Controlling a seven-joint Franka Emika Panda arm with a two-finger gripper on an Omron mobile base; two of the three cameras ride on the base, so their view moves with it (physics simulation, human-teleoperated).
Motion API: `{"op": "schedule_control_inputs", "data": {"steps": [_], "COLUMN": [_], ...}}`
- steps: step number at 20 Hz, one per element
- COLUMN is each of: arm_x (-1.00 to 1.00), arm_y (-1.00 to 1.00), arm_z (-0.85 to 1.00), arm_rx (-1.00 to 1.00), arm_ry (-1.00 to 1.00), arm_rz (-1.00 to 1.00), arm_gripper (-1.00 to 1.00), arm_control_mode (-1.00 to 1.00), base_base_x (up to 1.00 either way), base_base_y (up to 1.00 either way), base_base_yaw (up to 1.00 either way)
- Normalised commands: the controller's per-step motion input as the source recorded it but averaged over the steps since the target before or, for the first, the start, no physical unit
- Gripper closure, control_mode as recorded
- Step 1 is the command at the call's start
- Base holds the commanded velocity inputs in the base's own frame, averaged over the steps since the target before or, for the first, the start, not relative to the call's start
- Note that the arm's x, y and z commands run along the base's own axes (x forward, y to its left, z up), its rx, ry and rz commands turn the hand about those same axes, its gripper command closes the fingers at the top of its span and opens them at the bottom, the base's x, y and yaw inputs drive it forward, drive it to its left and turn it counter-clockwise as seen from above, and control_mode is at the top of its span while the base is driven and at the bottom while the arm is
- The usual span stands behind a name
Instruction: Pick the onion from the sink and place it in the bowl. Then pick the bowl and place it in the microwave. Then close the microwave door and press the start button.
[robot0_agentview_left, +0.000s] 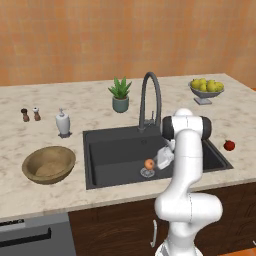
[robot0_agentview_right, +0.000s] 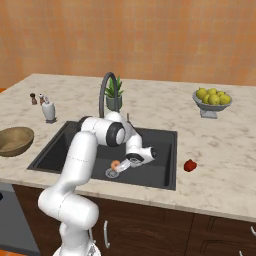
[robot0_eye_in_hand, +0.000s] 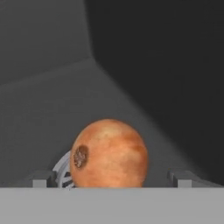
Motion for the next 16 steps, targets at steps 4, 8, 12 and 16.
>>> {"op": "schedule_control_inputs", "data": {"steps": [4, 8, 12, 16], "arm_x": [-0.01, 0.0, 0.0, 0.0], "arm_y": [0.32, 0.2, 0.1, 0.21], "arm_z": [-0.01, -0.11, -0.28, -0.21], "arm_rx": [0.0, 0.0, 0.0, 0.0], "arm_ry": [0.0, 0.0, 0.0, 0.0], "arm_rz": [0.0, 0.0, 0.0, 0.0], "arm_gripper": [-1.0, -1.0, 1.0, 1.0], "arm_control_mode": [-1.0, -1.0, -1.0, -1.0], "base_base_x": [0.0, 0.0, 0.0, 0.0], "base_base_y": [0.0, 0.0, 0.0, 0.0], "base_base_yaw": [0.0, 0.0, 0.0, 0.0]}}
